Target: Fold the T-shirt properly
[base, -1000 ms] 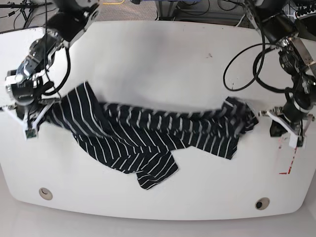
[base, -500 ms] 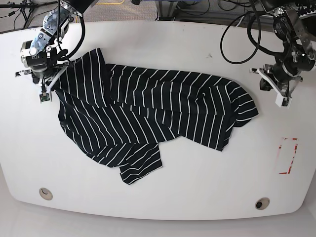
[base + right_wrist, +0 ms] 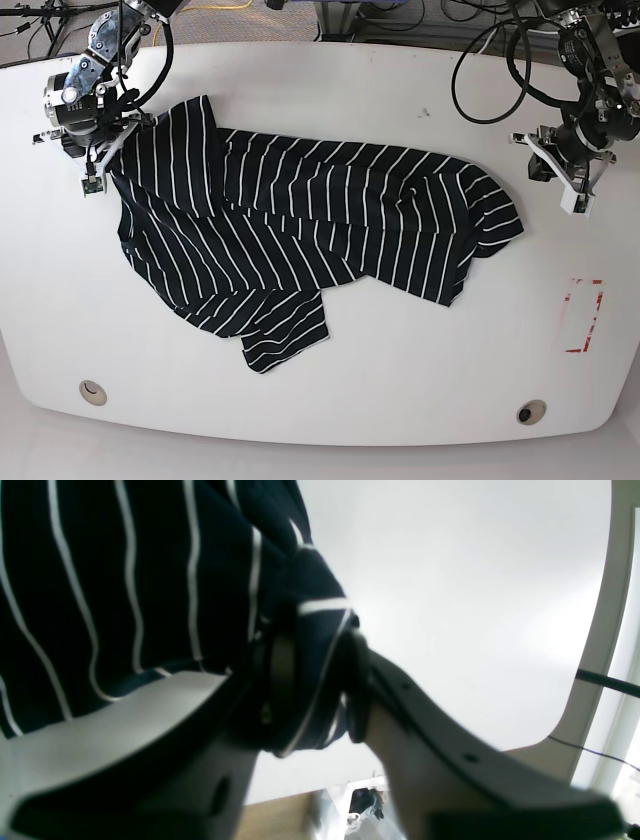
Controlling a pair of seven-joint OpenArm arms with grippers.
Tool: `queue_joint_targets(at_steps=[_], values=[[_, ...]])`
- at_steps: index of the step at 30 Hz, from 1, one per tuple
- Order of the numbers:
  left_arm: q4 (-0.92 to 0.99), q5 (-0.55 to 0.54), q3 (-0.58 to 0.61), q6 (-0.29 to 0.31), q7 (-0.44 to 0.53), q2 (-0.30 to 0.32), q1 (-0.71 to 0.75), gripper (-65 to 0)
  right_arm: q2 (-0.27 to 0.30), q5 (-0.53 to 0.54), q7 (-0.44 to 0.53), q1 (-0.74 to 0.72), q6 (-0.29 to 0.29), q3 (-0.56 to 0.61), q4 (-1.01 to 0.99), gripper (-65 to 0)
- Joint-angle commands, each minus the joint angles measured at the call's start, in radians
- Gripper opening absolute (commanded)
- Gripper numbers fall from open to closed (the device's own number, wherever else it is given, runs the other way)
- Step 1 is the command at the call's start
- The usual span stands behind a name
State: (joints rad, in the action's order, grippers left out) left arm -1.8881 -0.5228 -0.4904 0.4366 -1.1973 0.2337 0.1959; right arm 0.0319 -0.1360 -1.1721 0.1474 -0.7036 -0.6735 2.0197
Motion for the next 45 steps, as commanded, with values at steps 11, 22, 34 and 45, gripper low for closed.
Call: queue_joint_targets(at_steps=[11,22,34,45], values=[[-0.02,-0.01,-0.009,-0.002,-0.066,0.011,-0.095,-44.0,0.016,0.0,0.014,-0.093,0.005,-0.065,0.019,0.0],[-0.021,-0.012,-0.064,-0.002,-0.072,0.008,-0.131,-40.4,0.015,-0.006,0.01,-0.391,0.005,-0.094,-0.09,0.0],[-0.02,-0.012,-0.066,-0.002,-0.068,0.008,-0.134,-40.4,0.018,0.0,0.12,-0.616,0.005,-0.098,-0.518,0.0],[-0.02,-0.012,-0.066,-0.002,-0.066,0.01,-0.134,-40.4,0.076,0.002,0.373,-0.711,0.005,-0.096,-0.916,0.0]])
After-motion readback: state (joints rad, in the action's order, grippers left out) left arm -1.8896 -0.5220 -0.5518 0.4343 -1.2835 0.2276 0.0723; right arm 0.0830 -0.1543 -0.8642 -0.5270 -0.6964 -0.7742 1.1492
